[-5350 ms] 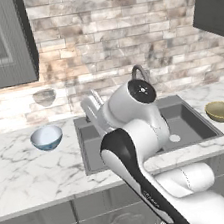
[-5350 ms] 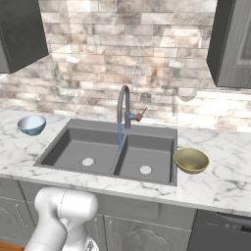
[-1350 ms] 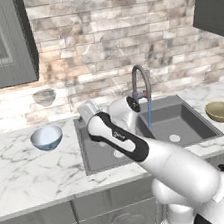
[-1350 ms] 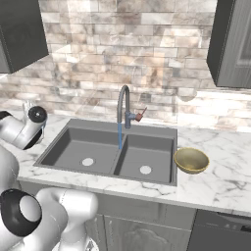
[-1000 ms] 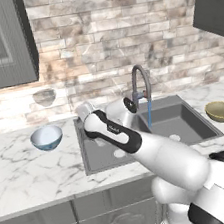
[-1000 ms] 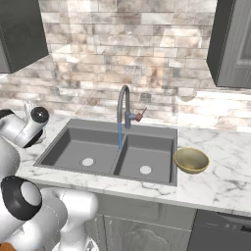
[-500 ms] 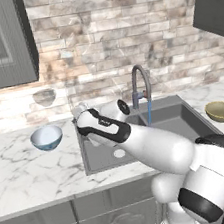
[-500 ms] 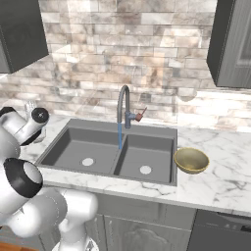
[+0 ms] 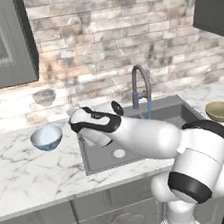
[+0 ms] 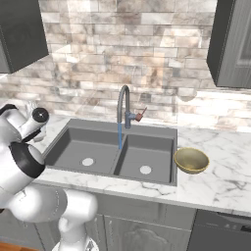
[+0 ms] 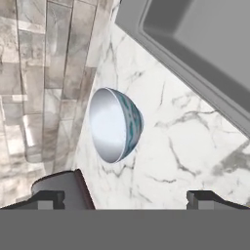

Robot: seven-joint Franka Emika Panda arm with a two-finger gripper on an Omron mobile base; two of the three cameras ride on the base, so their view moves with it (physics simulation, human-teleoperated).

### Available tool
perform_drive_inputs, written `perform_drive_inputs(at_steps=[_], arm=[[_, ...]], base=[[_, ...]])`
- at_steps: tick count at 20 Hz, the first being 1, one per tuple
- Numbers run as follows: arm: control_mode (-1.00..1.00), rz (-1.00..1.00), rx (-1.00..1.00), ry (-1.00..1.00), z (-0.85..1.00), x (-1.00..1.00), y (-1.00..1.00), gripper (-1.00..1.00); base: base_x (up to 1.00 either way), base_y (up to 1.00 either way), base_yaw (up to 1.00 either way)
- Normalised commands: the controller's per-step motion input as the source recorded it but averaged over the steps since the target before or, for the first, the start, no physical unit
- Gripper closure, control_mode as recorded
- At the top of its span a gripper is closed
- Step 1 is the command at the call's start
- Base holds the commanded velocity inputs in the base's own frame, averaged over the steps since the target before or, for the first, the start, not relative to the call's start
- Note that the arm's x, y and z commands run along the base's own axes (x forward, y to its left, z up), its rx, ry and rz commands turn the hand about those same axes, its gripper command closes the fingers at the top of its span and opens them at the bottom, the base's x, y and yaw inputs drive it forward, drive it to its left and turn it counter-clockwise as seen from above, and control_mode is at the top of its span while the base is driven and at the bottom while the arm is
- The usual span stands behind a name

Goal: Rinse each bowl for a few seconds and place them down in the sink or on the counter.

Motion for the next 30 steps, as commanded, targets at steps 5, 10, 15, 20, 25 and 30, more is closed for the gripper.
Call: perform_drive_inputs(at_steps=[5, 10, 15, 20, 25, 30], arm=[[-1.00, 0.02, 0.01, 0.00, -0.17, 0.23, 0.00, -1.00], [-1.00, 0.02, 0.02, 0.00, -0.18, 0.21, 0.01, -1.00], [-1.00, 0.02, 0.02, 0.00, -0.17, 0.19, 0.07, -1.00], [-1.00, 0.01, 0.02, 0.00, -0.15, 0.17, 0.14, -1.00], [-1.00, 0.01, 0.01, 0.00, -0.13, 0.14, 0.17, -1.00], [-1.00, 0.01, 0.00, 0.00, -0.14, 0.13, 0.17, -1.00]], base=[[0.00, 0.00, 0.00], [0.00, 0.00, 0.00], [0.00, 0.00, 0.00], [0.00, 0.00, 0.00], [0.00, 0.00, 0.00], [0.00, 0.00, 0.00]])
